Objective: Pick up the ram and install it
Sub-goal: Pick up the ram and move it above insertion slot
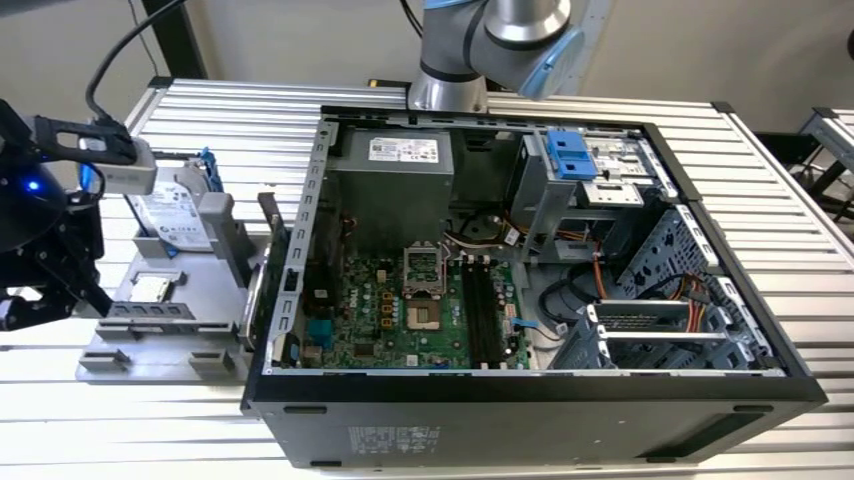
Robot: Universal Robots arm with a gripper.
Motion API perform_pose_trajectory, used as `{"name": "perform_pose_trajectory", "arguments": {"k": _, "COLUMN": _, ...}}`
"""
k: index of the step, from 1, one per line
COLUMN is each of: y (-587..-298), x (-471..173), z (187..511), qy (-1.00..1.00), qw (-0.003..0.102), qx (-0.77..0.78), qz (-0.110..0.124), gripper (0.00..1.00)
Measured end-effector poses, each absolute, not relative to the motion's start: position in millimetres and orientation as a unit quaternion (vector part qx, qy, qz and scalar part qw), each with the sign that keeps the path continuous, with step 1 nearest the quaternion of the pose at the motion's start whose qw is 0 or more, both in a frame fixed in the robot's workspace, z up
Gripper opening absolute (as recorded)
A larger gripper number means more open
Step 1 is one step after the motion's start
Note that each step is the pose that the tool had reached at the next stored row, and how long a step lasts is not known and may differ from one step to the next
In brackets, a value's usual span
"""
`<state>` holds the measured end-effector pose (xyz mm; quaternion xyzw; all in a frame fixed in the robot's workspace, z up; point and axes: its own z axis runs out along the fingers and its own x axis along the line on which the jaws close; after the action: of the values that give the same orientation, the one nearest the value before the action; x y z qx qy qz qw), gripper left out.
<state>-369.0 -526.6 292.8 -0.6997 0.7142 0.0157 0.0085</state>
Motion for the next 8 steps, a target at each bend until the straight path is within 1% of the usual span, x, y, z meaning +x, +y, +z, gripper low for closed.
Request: {"name": "perform_pose_trajectory", "arguments": {"k": 8, "y": -526.6, "x": -369.0, "z": 302.8, "qy": 0.714, "qw": 0.009, "qx": -0.7, "qz": 0.016, "gripper": 0.0}}
